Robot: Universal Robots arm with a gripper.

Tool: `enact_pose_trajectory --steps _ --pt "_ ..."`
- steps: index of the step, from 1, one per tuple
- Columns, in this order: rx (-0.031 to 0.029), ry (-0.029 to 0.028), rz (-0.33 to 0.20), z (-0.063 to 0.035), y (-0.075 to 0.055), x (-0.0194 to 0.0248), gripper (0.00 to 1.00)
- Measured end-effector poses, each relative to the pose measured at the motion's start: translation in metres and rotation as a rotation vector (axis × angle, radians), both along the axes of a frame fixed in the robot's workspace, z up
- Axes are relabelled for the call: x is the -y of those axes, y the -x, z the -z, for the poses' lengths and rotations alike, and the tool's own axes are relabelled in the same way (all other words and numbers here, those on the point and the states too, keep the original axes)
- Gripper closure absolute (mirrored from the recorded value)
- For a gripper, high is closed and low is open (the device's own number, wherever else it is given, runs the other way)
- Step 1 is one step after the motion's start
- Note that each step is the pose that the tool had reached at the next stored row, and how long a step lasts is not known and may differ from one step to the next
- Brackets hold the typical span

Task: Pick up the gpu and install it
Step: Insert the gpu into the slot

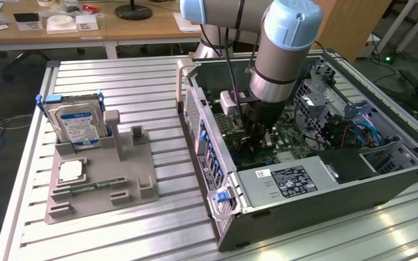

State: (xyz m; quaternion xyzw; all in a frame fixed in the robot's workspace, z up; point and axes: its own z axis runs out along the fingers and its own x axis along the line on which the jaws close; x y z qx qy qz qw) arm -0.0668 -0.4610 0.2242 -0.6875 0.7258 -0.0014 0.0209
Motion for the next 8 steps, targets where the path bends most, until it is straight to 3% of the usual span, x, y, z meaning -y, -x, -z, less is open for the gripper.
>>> enact_pose_trajectory --steps 8 --pt "0.0000 0.0000 0.000 -0.0002 0.0000 0.0000 0.72"
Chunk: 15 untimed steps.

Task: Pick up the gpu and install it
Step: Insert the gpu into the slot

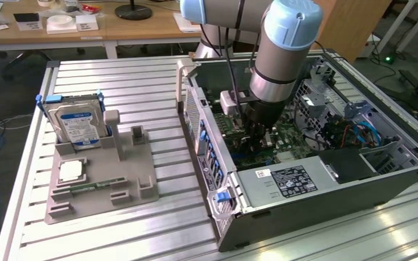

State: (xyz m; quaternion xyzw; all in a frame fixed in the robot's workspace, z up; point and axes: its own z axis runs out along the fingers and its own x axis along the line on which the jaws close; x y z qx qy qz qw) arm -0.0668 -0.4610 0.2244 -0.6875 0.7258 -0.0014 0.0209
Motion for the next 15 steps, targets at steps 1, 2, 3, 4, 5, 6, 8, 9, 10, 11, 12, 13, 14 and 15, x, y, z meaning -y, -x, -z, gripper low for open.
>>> enact_pose_trajectory --steps 1,2,3,4,5,6,8,9,10,11,12,13,14,15 --pt "-0.0001 0.0001 0.000 0.0000 0.0000 0.0000 0.72" --pt "-0.0001 0.0001 0.000 0.0002 0.0000 0.0000 0.72" --pt "0.0000 0.0000 0.000 0.0005 0.0000 0.0000 0.72" --pt "0.0001 -0.0001 0.000 0.0011 0.0000 0.0000 0.72" --pt "0.0001 -0.0001 -0.001 0.0017 0.0000 0.0000 0.72" --pt "0.0000 -0.0001 -0.001 0.0024 0.0000 0.0000 0.72" --pt "-0.0002 0.0004 -0.002 0.0027 0.0000 0.0001 0.72" --pt "-0.0002 0.0004 -0.002 0.0027 0.0000 0.0000 0.72" --pt "-0.0001 0.0002 -0.002 0.0029 0.0000 0.0000 0.72" --pt "0.0000 0.0001 -0.002 0.0031 0.0000 0.0000 0.72" --pt "-0.0001 0.0001 -0.002 0.0034 0.0000 0.0000 0.72" --pt "-0.0002 0.0003 -0.002 0.0038 0.0000 0.0000 0.72" --pt "0.0007 -0.0013 -0.002 0.0050 -0.0001 -0.0002 0.72" --pt "0.0004 -0.0008 -0.002 0.0051 -0.0001 -0.0001 0.72"
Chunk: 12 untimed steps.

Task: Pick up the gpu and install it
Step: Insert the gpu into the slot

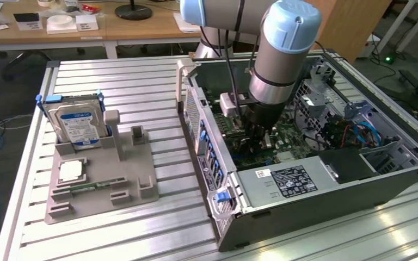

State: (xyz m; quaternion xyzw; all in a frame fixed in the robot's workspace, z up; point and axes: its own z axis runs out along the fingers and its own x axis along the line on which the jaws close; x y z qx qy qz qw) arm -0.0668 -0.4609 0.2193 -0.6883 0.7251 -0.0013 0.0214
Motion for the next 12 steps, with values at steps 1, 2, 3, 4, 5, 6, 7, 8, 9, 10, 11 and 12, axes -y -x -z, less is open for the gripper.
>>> enact_pose_trajectory --steps 1,2,3,4,5,6,7,8,9,10,11,12 --pt "-0.0003 0.0004 0.000 -0.0001 0.0001 0.0000 0.72" --pt "-0.0004 0.0006 0.000 -0.0001 0.0000 0.0001 0.72" --pt "-0.0005 0.0009 0.000 0.0000 0.0001 0.0001 0.72" --pt "-0.0005 0.0009 0.000 0.0000 0.0001 0.0001 0.72" --pt "-0.0004 0.0008 0.000 0.0000 0.0001 0.0001 0.72" --pt "-0.0004 0.0008 0.000 0.0001 0.0001 0.0001 0.72" --pt "-0.0004 0.0008 0.000 0.0001 0.0001 0.0001 0.72" --pt "-0.0003 0.0008 0.000 0.0001 0.0000 0.0001 0.72" --pt "-0.0004 0.0008 0.000 0.0001 0.0001 0.0001 0.72" --pt "-0.0004 0.0007 0.000 0.0001 0.0001 0.0001 0.72" --pt "-0.0004 0.0007 0.000 0.0001 0.0000 0.0001 0.72" --pt "-0.0003 0.0007 0.000 0.0001 0.0001 0.0000 0.72"
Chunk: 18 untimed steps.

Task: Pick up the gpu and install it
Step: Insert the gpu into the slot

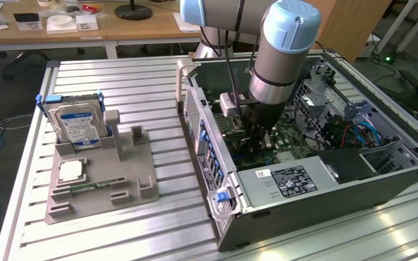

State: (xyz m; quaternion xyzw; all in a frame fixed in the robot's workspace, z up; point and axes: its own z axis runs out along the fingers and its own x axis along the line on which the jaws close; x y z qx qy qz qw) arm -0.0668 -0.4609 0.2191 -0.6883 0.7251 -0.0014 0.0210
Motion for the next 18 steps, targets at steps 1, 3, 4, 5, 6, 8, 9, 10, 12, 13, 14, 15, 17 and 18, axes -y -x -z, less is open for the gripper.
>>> enact_pose_trajectory --steps 1,3,4,5,6,8,9,10,12,13,14,15,17,18 --pt "0.0000 0.0000 0.000 0.0000 0.0000 -0.0002 0.72" --pt "-0.0001 0.0002 0.000 -0.0001 0.0000 -0.0006 0.72" --pt "-0.0002 0.0002 0.000 -0.0001 0.0000 -0.0006 0.72" --pt "-0.0001 0.0002 0.000 -0.0001 0.0000 -0.0007 0.72" --pt "-0.0001 0.0003 0.000 -0.0001 0.0000 -0.0007 0.72" --pt "-0.0001 0.0001 0.000 0.0000 0.0000 -0.0008 0.72" --pt "-0.0001 0.0001 0.000 0.0000 0.0000 -0.0009 0.72" --pt "-0.0001 0.0002 0.000 0.0000 0.0000 -0.0009 0.72" --pt "-0.0001 0.0002 0.000 0.0001 0.0000 -0.0010 0.72" --pt "-0.0002 0.0003 0.000 0.0001 0.0000 -0.0010 0.72" --pt "-0.0002 0.0003 0.000 0.0002 0.0000 -0.0010 0.72" --pt "-0.0001 0.0003 0.000 0.0004 0.0000 -0.0010 0.72" --pt "-0.0001 0.0002 0.000 0.0010 0.0002 -0.0010 0.72" --pt "0.0000 0.0004 0.000 0.0013 0.0007 -0.0010 0.72"
